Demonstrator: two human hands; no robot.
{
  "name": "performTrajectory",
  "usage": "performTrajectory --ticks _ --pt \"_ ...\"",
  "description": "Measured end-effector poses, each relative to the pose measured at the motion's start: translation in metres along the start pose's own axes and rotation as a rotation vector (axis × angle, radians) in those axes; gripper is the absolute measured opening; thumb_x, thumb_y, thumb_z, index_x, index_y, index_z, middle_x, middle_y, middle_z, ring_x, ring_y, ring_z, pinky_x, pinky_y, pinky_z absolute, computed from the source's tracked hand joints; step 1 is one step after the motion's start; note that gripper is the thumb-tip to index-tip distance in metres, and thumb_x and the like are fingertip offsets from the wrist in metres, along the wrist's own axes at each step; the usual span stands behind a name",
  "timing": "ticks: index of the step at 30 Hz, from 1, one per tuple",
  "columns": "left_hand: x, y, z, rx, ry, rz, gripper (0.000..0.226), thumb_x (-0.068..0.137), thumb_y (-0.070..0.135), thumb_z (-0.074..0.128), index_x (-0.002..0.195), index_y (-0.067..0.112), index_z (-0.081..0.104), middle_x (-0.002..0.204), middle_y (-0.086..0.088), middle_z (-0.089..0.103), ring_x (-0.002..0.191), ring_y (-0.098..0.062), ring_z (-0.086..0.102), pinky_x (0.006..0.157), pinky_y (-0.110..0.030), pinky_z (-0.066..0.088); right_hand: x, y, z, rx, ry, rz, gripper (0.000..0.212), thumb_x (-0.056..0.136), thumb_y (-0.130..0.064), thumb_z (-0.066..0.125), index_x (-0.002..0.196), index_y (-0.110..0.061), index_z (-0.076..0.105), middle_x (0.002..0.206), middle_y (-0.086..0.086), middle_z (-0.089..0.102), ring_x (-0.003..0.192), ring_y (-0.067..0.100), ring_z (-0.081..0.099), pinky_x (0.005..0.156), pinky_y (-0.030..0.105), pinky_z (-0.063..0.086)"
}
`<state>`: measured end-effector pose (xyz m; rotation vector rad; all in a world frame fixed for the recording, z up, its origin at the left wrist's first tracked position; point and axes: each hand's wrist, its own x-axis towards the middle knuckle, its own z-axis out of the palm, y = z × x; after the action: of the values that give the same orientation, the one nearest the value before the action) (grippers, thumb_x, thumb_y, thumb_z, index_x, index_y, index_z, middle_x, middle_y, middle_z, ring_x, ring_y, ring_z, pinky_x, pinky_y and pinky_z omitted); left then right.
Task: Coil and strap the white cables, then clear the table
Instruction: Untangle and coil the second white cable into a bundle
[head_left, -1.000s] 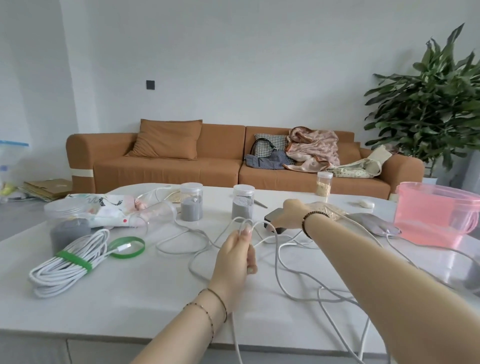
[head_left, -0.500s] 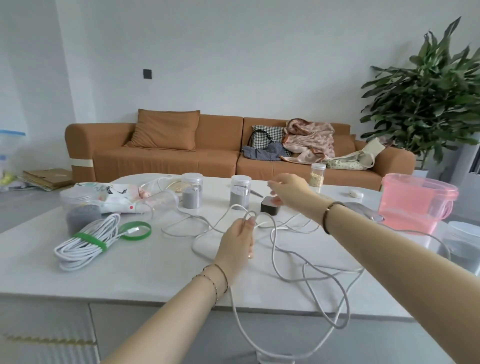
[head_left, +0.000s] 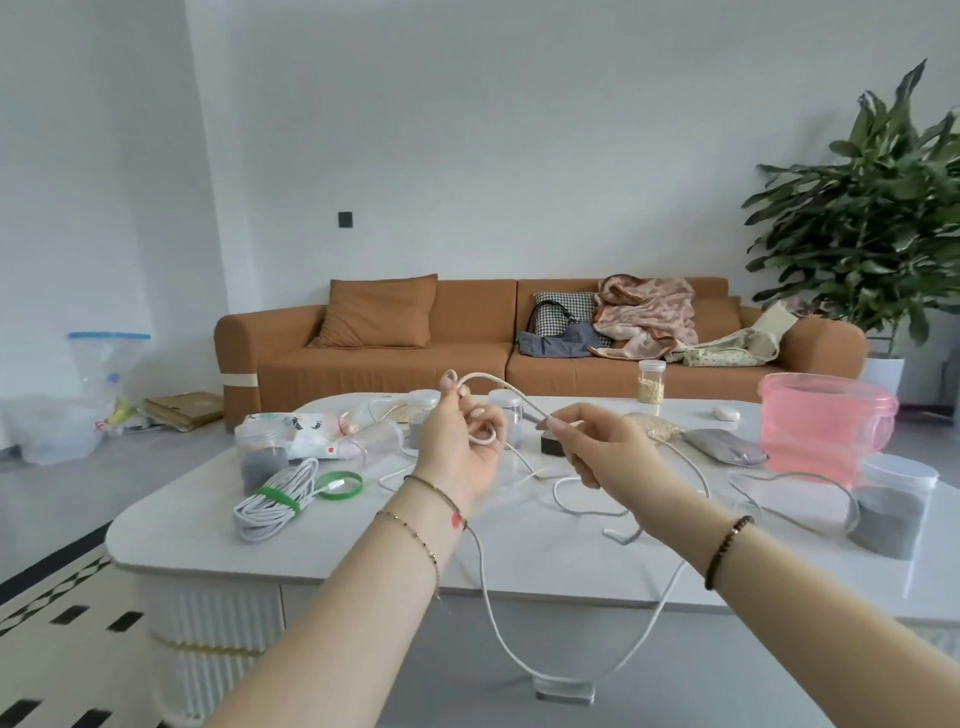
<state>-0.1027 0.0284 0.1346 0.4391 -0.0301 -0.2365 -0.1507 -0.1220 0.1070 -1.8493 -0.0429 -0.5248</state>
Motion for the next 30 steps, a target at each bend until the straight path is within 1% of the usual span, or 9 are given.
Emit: performTrajectory --ticks 4,6,8,12,16,18,21,25,30 --pt "-0.013 -0.027 -0.01 0.265 -0.044 -0.11 0.036 0.107 0.035 0.041 0.078 0.017 0.052 0.052 0.005 0.035 0.041 -0.008 0.038 0.052 -0.022 0.051 -0.007 -0.003 -0.001 -0.318 0.218 -0.136 0.013 0.097 -0.028 0.059 0.089 -0.024 0.069 0.065 0.001 0.062 0.048 0.004 0.044 0.049 0.024 0.031" --pt "-0.016 -0.046 -0.025 0.44 -0.062 -0.173 0.036 0.107 0.034 0.04 0.076 0.017 0.045 0.058 0.004 0.039 0.053 -0.01 0.043 0.067 -0.034 0.057 -0.014 -0.001 0.001 -0.41 0.269 -0.195 0.011 0.096 -0.025 0.059 0.089 -0.027 0.068 0.065 -0.006 0.061 0.06 0.01 0.051 0.053 0.028 0.035" --pt "-0.016 -0.058 -0.039 0.545 -0.069 -0.165 0.026 0.108 0.026 0.038 0.085 0.016 0.044 0.069 0.002 0.044 0.065 -0.013 0.044 0.069 -0.041 0.058 -0.024 0.005 0.005 -0.507 0.278 -0.291 0.013 0.094 -0.02 0.059 0.088 -0.025 0.07 0.069 -0.009 0.064 0.071 0.014 0.057 0.061 0.031 0.044" --pt "-0.013 -0.065 -0.053 0.629 -0.107 -0.104 0.026 0.109 0.021 0.035 0.091 0.01 0.05 0.102 -0.009 0.054 0.088 -0.022 0.056 0.063 -0.033 0.058 -0.037 0.032 0.009 -0.625 0.225 -0.476 0.022 0.091 -0.007 0.053 0.094 -0.017 0.072 0.073 -0.001 0.062 0.077 0.024 0.054 0.07 0.041 0.049" --pt "-0.017 -0.059 -0.058 0.566 -0.166 -0.045 0.025 0.109 0.022 0.038 0.101 0.011 0.059 0.11 -0.013 0.065 0.099 -0.024 0.064 0.07 -0.031 0.051 -0.044 0.049 0.012 -0.656 0.205 -0.56 0.044 0.089 0.004 0.053 0.116 -0.025 0.073 0.084 -0.005 0.065 0.081 0.022 0.056 0.071 0.035 0.049" --pt "-0.021 -0.057 -0.059 0.55 -0.194 -0.035 0.024 0.109 0.023 0.038 0.108 0.014 0.061 0.113 -0.009 0.072 0.101 -0.021 0.063 0.073 -0.031 0.045 -0.042 0.053 0.012 -0.605 0.225 -0.57 0.043 0.087 0.009 0.059 0.11 -0.024 0.076 0.085 -0.007 0.065 0.08 0.018 0.059 0.069 0.032 0.05" --pt "-0.025 -0.057 -0.061 0.594 -0.259 -0.01 0.028 0.109 0.025 0.035 0.119 0.014 0.06 0.11 -0.004 0.075 0.098 -0.014 0.061 0.072 -0.029 0.038 -0.043 0.055 0.011 -0.561 0.204 -0.637 0.041 0.083 0.012 0.063 0.098 -0.023 0.078 0.088 -0.013 0.069 0.081 0.011 0.062 0.073 0.024 0.049" --pt "-0.028 -0.058 -0.067 0.618 -0.284 0.028 0.027 0.107 0.026 0.04 0.115 0.015 0.064 0.093 0.005 0.072 0.091 -0.008 0.062 0.076 -0.028 0.039 -0.049 0.053 0.01 -0.592 0.127 -0.645 0.03 0.094 -0.004 0.059 0.114 -0.027 0.056 0.089 -0.015 0.07 0.083 0.014 0.061 0.075 0.03 0.048" --pt "-0.026 -0.051 -0.072 0.536 -0.255 0.039 0.023 0.108 0.019 0.039 0.098 0.014 0.059 0.079 0.002 0.058 0.084 -0.016 0.053 0.086 -0.034 0.043 -0.059 0.052 0.008 -0.734 0.102 -0.715 0.013 0.098 -0.03 0.059 0.107 -0.023 0.054 0.065 -0.016 0.059 0.056 0.009 0.045 0.052 0.032 0.046"
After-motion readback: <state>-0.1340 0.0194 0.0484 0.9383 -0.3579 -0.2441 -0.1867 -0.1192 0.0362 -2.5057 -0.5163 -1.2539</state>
